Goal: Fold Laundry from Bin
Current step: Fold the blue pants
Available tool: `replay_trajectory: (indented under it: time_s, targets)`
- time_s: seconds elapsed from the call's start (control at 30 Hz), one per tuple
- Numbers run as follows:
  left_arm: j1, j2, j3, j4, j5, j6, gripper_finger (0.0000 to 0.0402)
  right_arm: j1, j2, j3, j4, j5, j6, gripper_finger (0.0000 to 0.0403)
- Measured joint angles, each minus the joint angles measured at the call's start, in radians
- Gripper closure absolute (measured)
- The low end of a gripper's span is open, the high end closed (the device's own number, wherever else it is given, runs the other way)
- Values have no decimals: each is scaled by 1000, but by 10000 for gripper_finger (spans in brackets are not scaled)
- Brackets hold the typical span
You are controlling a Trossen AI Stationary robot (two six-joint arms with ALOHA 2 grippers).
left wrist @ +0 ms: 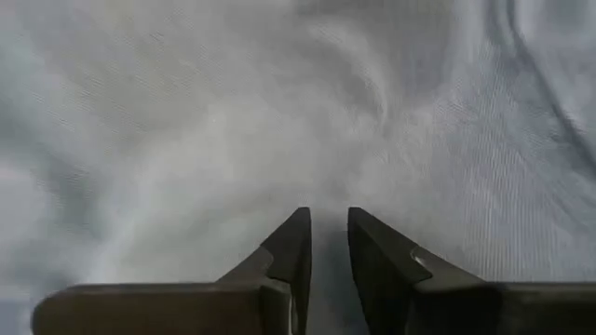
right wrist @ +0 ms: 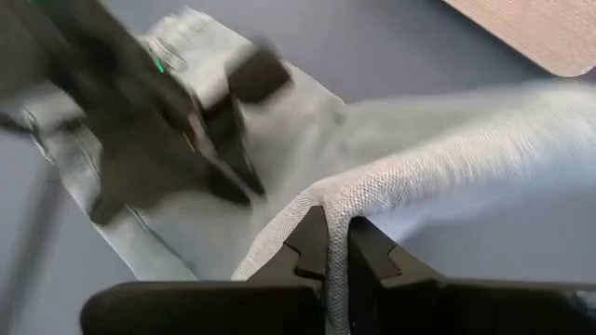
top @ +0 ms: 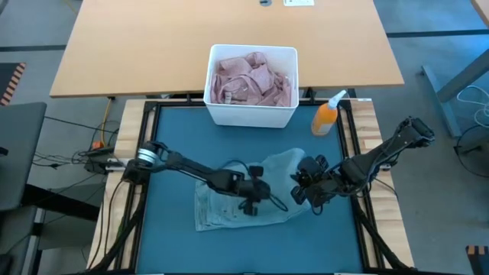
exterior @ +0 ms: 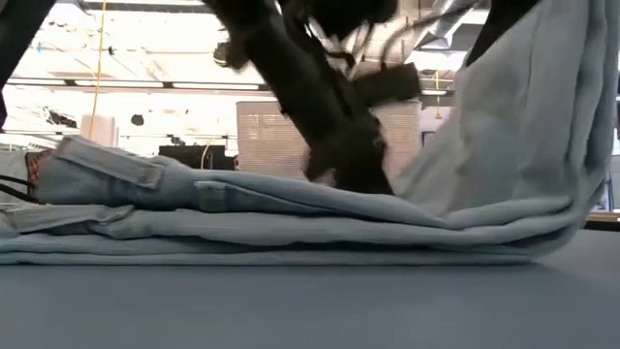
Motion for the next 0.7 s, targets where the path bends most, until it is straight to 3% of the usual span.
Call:
replay_trajectory:
  time_s: [0.2, 0.33, 0.43, 0.53, 0.63, 0.7]
  targets:
    - [-14, -229, -46, -274, 12, -32, 369, 1, 0, 0, -42, -5, 2, 370]
    - [-58, -402, -217, -281, 29, -109, 385, 1, 0, 0, -74, -6, 3, 371]
    - [-111, -503, -449, -70, 50, -223, 395, 1, 0, 0, -90, -6, -1, 371]
    - [-167, -529, -667, 297, 61, -337, 400, -2, 0, 0, -106, -6, -4, 370]
    - [-194, -479, -769, 599, 42, -410, 401, -17, -2, 3, -114, -17, -19, 371]
    - [-192, -424, -771, 627, 32, -434, 401, -28, -3, 21, -117, -31, -31, 371]
